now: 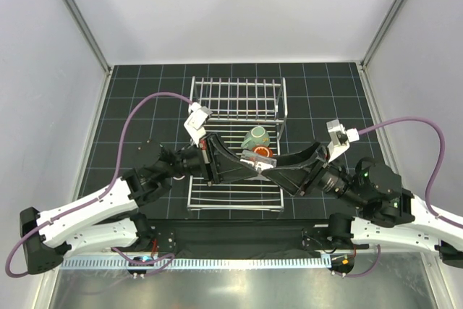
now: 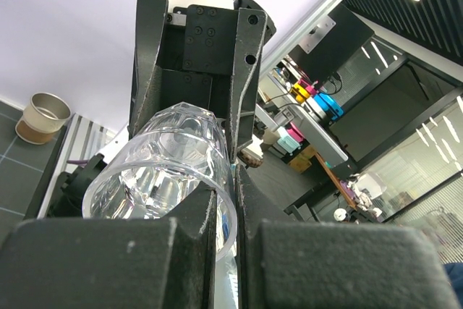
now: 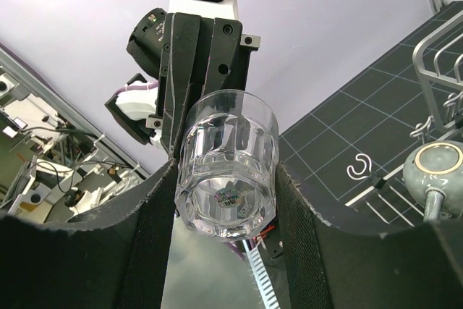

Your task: Load the cups into the dish rack

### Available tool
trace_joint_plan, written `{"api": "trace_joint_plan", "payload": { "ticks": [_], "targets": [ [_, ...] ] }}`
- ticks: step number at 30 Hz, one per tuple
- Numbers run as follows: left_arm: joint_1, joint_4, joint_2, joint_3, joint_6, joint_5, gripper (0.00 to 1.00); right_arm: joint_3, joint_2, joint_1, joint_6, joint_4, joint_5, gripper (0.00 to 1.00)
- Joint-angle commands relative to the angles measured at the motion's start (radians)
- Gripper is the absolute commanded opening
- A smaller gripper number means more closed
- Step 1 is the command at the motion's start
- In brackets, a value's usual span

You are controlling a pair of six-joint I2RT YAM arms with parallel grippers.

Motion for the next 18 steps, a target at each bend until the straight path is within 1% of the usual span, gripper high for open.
{"api": "trace_joint_plan", "payload": {
  "ticks": [1,2,3,5,13,14,16,18],
  "targets": [
    [-0.006,0.067,-0.027,0.003,0.01,-0.014,0.0,-0.002,0.023,0.003,0.022,0.034,-0.01,0.35],
    [-0.006,0.067,-0.029,0.002,0.01,-0.015,0.0,-0.002,0.023,0.005,0.022,0.036,-0.014,0.37],
    [-0.006,0.067,-0.031,0.0,0.01,-0.017,0.0,0.001,0.027,0.005,0.021,0.036,-0.022,0.47],
    [-0.006,0.067,-0.031,-0.003,0.009,-0.021,0.0,0.006,0.038,0.003,0.018,0.024,-0.03,0.52],
    [-0.006,0.06,-0.044,-0.009,0.006,-0.026,0.0,-0.002,0.032,0.005,0.027,0.027,-0.034,0.53],
    [-0.006,0.056,-0.047,-0.012,0.006,-0.029,0.0,-0.002,0.033,0.003,0.022,0.03,-0.045,0.54],
    [-0.006,0.052,-0.05,-0.015,0.007,-0.038,0.0,0.003,0.039,0.005,0.019,0.025,-0.048,0.6],
    [-0.006,0.05,-0.049,-0.015,0.009,-0.038,0.0,0.006,0.044,0.005,0.013,0.024,-0.054,0.62]
  ]
}}
